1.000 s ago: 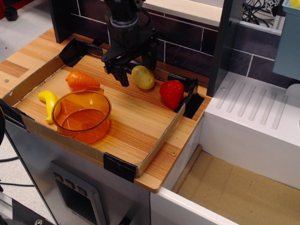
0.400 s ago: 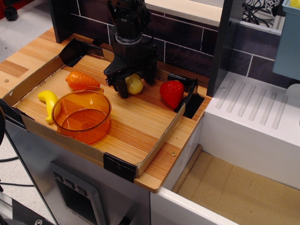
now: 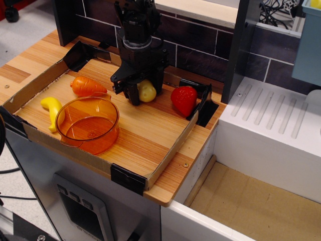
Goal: Put potato in pot
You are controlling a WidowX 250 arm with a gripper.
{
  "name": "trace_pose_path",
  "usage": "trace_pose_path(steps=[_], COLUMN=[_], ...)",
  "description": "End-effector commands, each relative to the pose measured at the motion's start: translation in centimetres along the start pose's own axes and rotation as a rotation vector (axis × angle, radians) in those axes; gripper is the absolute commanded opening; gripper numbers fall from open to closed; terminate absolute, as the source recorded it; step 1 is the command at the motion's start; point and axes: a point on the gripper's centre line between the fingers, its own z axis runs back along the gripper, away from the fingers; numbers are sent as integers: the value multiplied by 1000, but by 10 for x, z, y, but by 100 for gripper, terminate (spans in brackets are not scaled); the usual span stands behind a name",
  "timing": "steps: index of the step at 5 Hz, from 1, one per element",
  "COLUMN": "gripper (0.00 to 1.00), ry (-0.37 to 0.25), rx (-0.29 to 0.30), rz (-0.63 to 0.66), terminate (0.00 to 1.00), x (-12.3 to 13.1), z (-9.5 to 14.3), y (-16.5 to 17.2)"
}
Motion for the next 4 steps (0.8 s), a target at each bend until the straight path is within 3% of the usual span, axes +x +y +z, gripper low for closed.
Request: trace_pose_path(steps=[1, 2, 3, 4], gripper=[0, 0, 0, 0], ry=[76, 197, 202, 246], rx=[-80, -50, -69, -40], rz=[-28, -141, -242, -338], terminate=[0, 0, 0, 0], x=[24, 24, 24, 18], z=[79, 97, 107, 107], y=[-8, 18, 52, 83])
